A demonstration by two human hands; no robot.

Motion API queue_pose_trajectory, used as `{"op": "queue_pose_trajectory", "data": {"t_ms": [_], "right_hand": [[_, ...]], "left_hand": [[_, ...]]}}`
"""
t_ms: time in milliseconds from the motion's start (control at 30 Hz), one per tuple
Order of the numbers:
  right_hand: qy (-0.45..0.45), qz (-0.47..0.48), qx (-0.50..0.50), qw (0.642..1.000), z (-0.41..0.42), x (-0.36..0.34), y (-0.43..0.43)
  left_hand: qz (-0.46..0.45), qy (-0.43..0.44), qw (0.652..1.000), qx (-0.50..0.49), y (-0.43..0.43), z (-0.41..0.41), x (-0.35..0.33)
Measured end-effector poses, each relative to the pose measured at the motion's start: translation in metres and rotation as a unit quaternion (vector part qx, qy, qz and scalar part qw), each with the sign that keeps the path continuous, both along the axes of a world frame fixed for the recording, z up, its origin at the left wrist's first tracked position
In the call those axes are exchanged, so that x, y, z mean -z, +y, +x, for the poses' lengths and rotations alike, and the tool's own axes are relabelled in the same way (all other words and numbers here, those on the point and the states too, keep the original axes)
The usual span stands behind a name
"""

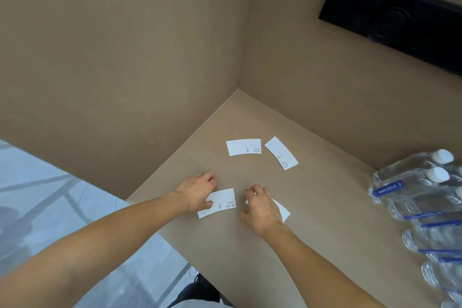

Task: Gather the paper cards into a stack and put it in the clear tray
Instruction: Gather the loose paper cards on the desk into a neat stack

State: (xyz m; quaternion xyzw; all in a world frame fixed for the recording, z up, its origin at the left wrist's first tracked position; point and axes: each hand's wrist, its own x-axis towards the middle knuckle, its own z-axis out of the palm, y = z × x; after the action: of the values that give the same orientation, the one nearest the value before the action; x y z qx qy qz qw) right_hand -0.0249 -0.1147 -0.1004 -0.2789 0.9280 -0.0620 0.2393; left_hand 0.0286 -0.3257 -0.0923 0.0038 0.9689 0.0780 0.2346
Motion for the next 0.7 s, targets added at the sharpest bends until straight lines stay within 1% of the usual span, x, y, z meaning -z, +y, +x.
{"op": "queue_pose_trajectory", "data": {"t_ms": [200,367,700], "right_hand": [[0.016,-0.006,-0.032,0.999,0.007,0.000,-0.025],[0.015,-0.005,-0.054,0.998,0.009,0.002,-0.036],[0.005,0.037,-0.101,0.994,0.003,0.011,-0.045]], "left_hand": [[-0.002,-0.015,0.999,-0.032,-0.013,0.024,0.002],[0.005,-0.008,0.999,-0.050,-0.018,0.037,0.003],[0.009,0.006,0.996,-0.086,-0.013,0.056,0.017]]}}
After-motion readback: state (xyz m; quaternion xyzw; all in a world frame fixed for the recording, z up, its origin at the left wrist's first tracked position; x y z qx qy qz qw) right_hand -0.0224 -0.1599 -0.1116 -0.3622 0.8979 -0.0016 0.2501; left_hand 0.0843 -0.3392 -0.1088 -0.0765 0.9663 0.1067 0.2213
